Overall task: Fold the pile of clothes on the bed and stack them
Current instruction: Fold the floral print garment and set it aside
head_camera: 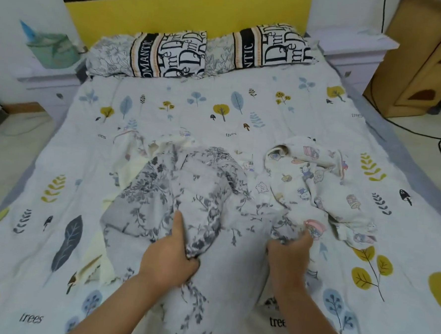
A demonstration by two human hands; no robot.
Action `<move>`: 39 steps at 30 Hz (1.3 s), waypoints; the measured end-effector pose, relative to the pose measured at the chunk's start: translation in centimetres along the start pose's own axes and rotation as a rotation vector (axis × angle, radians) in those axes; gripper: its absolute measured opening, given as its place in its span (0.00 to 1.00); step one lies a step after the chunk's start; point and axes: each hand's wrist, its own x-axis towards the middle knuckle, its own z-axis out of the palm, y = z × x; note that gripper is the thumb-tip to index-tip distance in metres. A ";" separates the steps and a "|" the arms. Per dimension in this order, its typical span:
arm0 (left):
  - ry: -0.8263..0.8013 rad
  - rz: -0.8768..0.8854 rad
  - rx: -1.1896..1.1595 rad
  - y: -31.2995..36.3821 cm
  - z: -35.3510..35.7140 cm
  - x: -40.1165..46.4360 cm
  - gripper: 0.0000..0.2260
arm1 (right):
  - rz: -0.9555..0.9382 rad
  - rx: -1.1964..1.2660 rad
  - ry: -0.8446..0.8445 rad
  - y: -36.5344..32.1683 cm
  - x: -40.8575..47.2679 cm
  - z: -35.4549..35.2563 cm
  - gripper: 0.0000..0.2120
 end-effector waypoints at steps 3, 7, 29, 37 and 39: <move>-0.165 0.018 0.021 -0.5 -1.1 -1.4 0.42 | 0.148 0.065 0.008 -0.5 -1.0 -1.0 0.11; -0.037 -0.071 -0.064 -0.2 -4.2 0.3 0.23 | 0.229 0.003 -0.057 -0.5 -1.3 -2.2 0.17; 0.268 -0.053 -0.681 -0.8 -6.5 7.7 0.11 | 0.079 0.075 -0.224 -1.3 -1.2 -4.4 0.20; 0.428 0.070 -0.762 0.0 -14.8 1.4 0.09 | -0.056 0.005 -0.100 -6.5 -4.0 -6.3 0.08; 0.454 0.088 -0.788 -0.1 -17.4 -0.5 0.09 | -0.077 0.031 -0.113 -8.5 -5.4 -7.2 0.10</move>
